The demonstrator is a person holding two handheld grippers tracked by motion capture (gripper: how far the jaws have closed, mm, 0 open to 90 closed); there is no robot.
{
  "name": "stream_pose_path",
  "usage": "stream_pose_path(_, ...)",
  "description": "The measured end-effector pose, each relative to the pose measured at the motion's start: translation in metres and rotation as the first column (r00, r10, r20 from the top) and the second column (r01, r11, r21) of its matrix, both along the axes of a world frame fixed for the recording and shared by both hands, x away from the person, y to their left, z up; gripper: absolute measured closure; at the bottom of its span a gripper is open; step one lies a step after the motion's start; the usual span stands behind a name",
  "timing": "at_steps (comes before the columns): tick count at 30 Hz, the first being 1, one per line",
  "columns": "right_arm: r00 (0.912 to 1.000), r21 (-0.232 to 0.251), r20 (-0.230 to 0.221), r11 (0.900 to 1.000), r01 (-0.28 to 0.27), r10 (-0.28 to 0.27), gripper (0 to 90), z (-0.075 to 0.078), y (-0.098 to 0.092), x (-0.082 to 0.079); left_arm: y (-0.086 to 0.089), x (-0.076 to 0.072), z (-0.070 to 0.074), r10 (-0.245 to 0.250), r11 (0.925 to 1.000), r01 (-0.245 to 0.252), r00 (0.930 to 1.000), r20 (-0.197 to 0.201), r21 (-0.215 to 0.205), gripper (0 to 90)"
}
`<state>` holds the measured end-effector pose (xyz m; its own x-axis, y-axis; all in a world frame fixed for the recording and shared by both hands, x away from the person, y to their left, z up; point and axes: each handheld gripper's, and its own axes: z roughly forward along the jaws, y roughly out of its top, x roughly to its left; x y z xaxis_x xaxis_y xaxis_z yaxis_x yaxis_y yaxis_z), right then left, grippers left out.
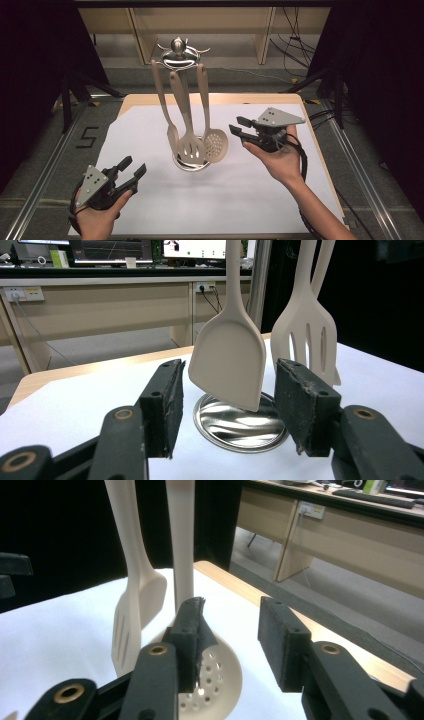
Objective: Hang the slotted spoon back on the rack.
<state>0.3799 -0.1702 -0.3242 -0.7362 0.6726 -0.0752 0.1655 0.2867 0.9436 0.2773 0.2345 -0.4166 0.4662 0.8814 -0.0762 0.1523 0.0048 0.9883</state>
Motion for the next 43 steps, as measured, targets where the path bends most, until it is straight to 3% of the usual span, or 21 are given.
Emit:
stream_pose_path(7, 0.9984, -0.003, -0.035, 0.999, 0.044, -0.044, 58.6, -0.016, -0.028, -0.009, 0.000, 0.002, -0.003, 0.001, 1.0000, -0.001, 1.0000, -0.008, 0.001, 44.5)
stream_pose_path(9, 0.9946, 0.002, -0.069, 0.997, 0.078, -0.078, 57.9, -0.021, -0.037, -0.014, 0.001, 0.002, -0.003, 0.004, 1.0000, -0.004, 0.9999, -0.015, -0.002, 44.5)
stream_pose_path(12, 0.9930, -0.010, -0.068, 0.995, 0.096, -0.097, 56.9, -0.031, -0.050, -0.015, 0.001, 0.003, -0.005, 0.005, 1.0000, -0.005, 0.9998, -0.018, 0.000, 44.5)
stream_pose_path(15, 0.9853, 0.004, -0.105, 0.991, 0.136, -0.135, 55.9, -0.042, -0.061, -0.018, 0.002, 0.004, -0.006, 0.009, 1.0000, -0.009, 0.9996, -0.026, 0.002, 44.4)
stream_pose_path(16, 0.9855, 0.013, -0.099, 0.990, 0.140, -0.138, 55.6, -0.047, -0.064, -0.018, 0.002, 0.004, -0.006, 0.008, 1.0000, -0.008, 0.9997, -0.025, 0.000, 44.4)
stream_pose_path(21, 0.9750, -0.007, -0.143, 0.985, 0.171, -0.170, 54.8, -0.068, -0.078, -0.020, 0.003, 0.005, -0.008, 0.016, 0.9998, -0.016, 0.9993, -0.035, -0.009, 44.3)
stream_pose_path(23, 0.9733, -0.020, -0.138, 0.983, 0.182, -0.183, 54.5, -0.076, -0.083, -0.021, 0.004, 0.006, -0.009, 0.015, 0.9999, -0.015, 0.9991, -0.039, -0.003, 44.2)
stream_pose_path(30, 0.9576, 0.002, -0.191, 0.975, 0.220, -0.216, 53.3, -0.101, -0.090, -0.023, 0.005, 0.010, -0.019, 0.011, 0.9999, -0.011, 0.9973, -0.072, -0.006, 43.9)
stream_pose_path(32, 0.9549, -0.002, -0.202, 0.975, 0.222, -0.218, 53.1, -0.104, -0.092, -0.022, 0.006, 0.011, -0.020, 0.017, 0.9998, -0.018, 0.9958, -0.089, -0.004, 43.8)
stream_pose_path(33, 0.9610, -0.017, -0.172, 0.976, 0.217, -0.217, 53.0, -0.105, -0.094, -0.020, 0.006, 0.012, -0.021, 0.011, 0.9999, -0.011, 0.9960, -0.088, -0.003, 43.7)
stream_pose_path(36, 0.9605, -0.013, -0.157, 0.973, 0.231, -0.230, 52.9, -0.106, -0.098, -0.020, 0.006, 0.013, -0.023, 0.006, 0.9999, -0.007, 0.9958, -0.091, -0.011, 43.6)
stream_pose_path(37, 0.9544, -0.009, -0.186, 0.972, 0.236, -0.233, 52.8, -0.106, -0.098, -0.021, 0.006, 0.013, -0.023, 0.005, 0.9999, -0.006, 0.9958, -0.091, -0.010, 43.6)
stream_pose_path(38, 0.9578, -0.010, -0.165, 0.972, 0.237, -0.235, 52.7, -0.108, -0.099, -0.020, 0.006, 0.013, -0.023, 0.006, 1.0000, -0.006, 0.9956, -0.094, -0.007, 43.6)
stream_pose_path(39, 0.9520, -0.016, -0.184, 0.969, 0.246, -0.245, 52.7, -0.109, -0.099, -0.021, 0.006, 0.012, -0.023, 0.011, 0.9999, -0.011, 0.9948, -0.101, 0.000, 43.6)
stream_pose_path(40, 0.9550, -0.021, -0.178, 0.971, 0.237, -0.237, 52.6, -0.110, -0.100, -0.021, 0.006, 0.012, -0.023, 0.010, 0.9999, -0.010, 0.9948, -0.101, -0.001, 43.5)
stream_pose_path(41, 0.9514, -0.006, -0.200, 0.971, 0.238, -0.234, 52.6, -0.110, -0.100, -0.022, 0.006, 0.012, -0.023, 0.011, 0.9999, -0.011, 0.9946, -0.103, -0.001, 43.6)
stream_pose_path(43, 0.9536, -0.021, -0.185, 0.971, 0.238, -0.238, 52.5, -0.111, -0.100, -0.021, 0.006, 0.012, -0.024, 0.013, 0.9999, -0.013, 0.9940, -0.108, -0.003, 43.6)
